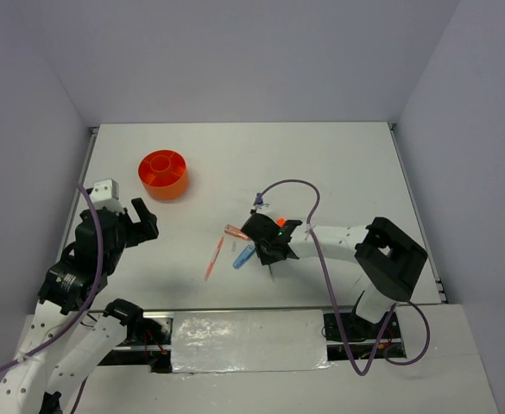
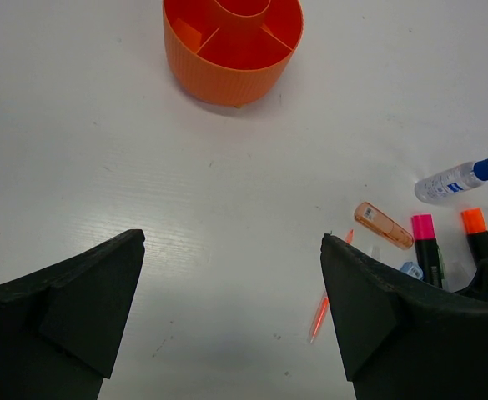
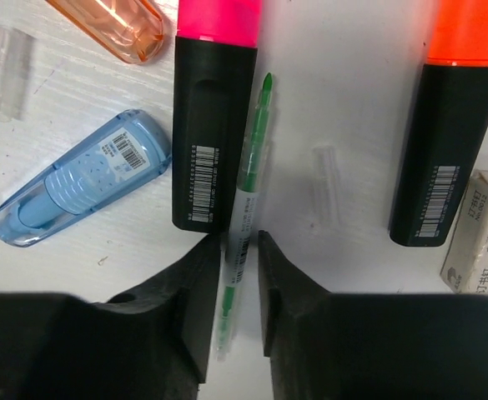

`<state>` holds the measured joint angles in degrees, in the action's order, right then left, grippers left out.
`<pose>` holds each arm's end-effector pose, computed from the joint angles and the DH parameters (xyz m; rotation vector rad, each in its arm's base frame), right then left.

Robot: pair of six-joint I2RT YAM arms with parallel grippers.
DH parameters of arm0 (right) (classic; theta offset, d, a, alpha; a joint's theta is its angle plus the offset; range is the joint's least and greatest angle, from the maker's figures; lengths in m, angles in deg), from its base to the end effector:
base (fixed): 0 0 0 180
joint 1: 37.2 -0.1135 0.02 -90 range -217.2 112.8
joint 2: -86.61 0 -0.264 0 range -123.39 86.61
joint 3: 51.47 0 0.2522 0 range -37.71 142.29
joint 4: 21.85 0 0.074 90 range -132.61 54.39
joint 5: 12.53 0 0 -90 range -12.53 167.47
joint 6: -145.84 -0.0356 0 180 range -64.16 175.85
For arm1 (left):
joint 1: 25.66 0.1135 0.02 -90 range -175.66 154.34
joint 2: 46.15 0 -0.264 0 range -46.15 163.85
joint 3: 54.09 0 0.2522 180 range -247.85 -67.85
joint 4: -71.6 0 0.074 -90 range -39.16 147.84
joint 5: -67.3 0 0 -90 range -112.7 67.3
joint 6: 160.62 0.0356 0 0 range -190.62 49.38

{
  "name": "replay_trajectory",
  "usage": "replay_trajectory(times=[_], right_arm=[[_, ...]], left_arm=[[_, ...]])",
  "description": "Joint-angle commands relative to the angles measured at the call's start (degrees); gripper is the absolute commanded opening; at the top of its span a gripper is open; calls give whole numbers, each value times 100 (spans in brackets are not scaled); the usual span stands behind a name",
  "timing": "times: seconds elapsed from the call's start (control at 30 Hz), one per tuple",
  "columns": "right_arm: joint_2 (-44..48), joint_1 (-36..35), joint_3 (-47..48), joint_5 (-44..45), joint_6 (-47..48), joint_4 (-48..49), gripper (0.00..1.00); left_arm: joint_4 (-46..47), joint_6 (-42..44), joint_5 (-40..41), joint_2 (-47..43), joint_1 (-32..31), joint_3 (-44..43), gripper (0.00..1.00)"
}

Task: Sort the stationery into containers
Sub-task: Pick up the pen from the center of the board, then close the pen cap on the pen.

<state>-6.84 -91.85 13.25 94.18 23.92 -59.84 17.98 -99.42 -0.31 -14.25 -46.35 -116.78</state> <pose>0.1818 0.2386 0.1565 -0.4433 2.6120 0.0909 0.1087 -0.0266 0.3406 -0.3886 1.9031 -0.1891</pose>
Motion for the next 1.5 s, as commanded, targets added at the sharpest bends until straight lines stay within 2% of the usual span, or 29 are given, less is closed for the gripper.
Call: replay_trajectory(times=[0.0,0.13,0.17,0.3,0.33,0.47,0.53,0.7,0.77,0.87,0.93,0.97,1.07,1.13,1.17,1.2,1.27,1.3,1.47], right_arm=[[-103,78,133,34,107,155,30],[-252,78,116,-124,99,182,19],[-270,86,81,-124,72,182,12],[-279,78,-42,-45,-59,164,6],[-262,78,-103,-36,-95,155,0],[28,78,-192,-28,-375,77,0],[475,43,-139,234,-516,-168,0],[2293,-168,106,789,-789,-740,0],[3056,-204,186,808,-754,-1022,0],[3789,-239,300,746,-684,-1382,0],[4148,-247,370,772,-657,-1707,0],[4229,-239,406,825,-666,-1856,0],[4571,-248,503,1036,-684,-2358,0],[4861,-247,538,1071,-701,-2551,0],[4958,-239,512,1071,-684,-2578,0],[5133,-239,503,1080,-666,-2639,0],[5284,-239,398,1045,-640,-2640,0],[5345,-247,354,1019,-596,-2605,0],[5390,-239,195,983,-509,-2684,0]], left_arm=[[180,14,-16,-26,-41,-82,99],[154,-3,28,-43,-58,-82,99],[154,-3,28,-44,-58,-82,99],[154,-3,46,-87,-84,-82,99],[154,-12,46,-105,-93,-82,99],[171,-3,20,-96,-102,-73,99],[206,41,-129,-53,-102,-99,99],[321,50,-665,315,-102,-319,99],[469,-168,-1262,544,-111,-311,99],[899,-599,-1546,1046,-313,-56,99],[1225,-976,-1047,1623,-1152,84,97],[1304,-1101,-1044,1626,-1157,85,96],[1402,-1504,94,2886,-2505,-150,93],[1332,-1681,387,3496,-2860,-388,89],[1331,-1699,502,4055,-3053,-624,84],[1366,-1691,512,4305,-3116,-723,76],[1384,-1743,573,4866,-3204,-968,75],[1436,-1717,582,5017,-3222,-1022,69],[1621,-1638,433,5870,-3249,-1312,67]])
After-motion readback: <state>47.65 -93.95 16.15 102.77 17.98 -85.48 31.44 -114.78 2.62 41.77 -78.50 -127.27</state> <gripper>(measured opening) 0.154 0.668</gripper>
